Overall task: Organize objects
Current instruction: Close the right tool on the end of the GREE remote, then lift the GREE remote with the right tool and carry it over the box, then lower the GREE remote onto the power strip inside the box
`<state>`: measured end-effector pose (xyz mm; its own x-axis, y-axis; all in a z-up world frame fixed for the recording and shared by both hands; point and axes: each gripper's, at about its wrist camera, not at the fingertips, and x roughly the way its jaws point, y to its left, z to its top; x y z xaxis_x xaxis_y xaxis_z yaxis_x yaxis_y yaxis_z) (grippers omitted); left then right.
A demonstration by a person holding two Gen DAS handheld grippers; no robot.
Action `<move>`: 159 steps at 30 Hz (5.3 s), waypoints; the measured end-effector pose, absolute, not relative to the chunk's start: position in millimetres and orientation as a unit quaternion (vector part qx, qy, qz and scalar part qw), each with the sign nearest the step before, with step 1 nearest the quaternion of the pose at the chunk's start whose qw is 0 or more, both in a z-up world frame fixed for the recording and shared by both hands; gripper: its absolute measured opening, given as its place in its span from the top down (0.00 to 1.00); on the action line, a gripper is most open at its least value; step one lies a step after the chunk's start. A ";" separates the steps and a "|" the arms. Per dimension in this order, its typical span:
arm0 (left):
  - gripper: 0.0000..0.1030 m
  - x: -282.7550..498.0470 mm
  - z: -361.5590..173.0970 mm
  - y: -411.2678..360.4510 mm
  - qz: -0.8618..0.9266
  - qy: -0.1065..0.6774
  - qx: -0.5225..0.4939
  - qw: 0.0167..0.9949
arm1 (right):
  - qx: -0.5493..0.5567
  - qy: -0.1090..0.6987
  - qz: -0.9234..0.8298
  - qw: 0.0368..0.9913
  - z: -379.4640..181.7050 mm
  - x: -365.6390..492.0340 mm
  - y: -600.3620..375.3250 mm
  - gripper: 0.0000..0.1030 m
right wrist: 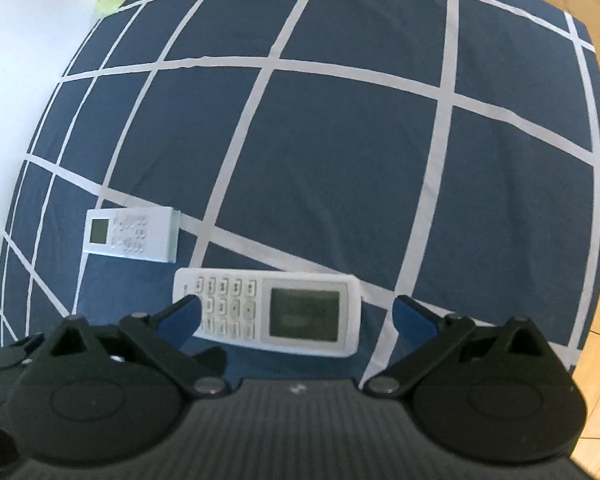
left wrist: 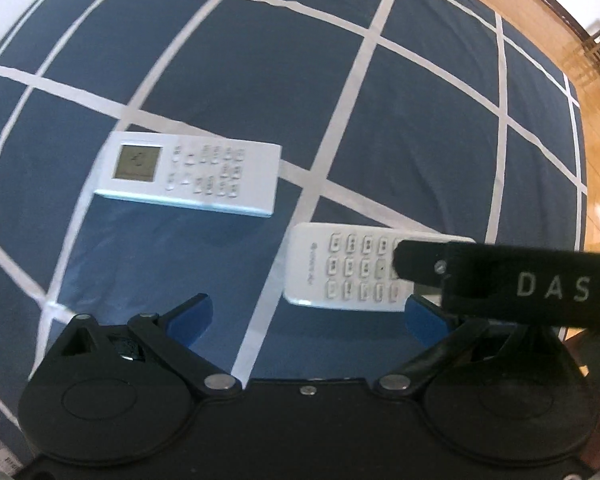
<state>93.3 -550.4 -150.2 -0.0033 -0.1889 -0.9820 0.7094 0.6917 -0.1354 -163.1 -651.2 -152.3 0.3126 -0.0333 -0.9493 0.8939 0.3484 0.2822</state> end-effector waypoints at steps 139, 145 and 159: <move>0.24 109.2 -116.9 31.4 0.053 0.628 -0.185 0.754 | 0.112 0.626 0.101 0.765 -120.7 190.9 -156.5 0.27; 0.22 111.2 -117.7 30.4 0.054 0.630 -0.180 0.754 | 0.118 0.627 0.105 0.763 -123.7 192.8 -157.8 0.27; 0.16 102.1 -85.7 10.3 0.057 0.611 -0.165 0.772 | 0.124 0.613 0.095 0.775 -99.6 182.2 -174.3 0.24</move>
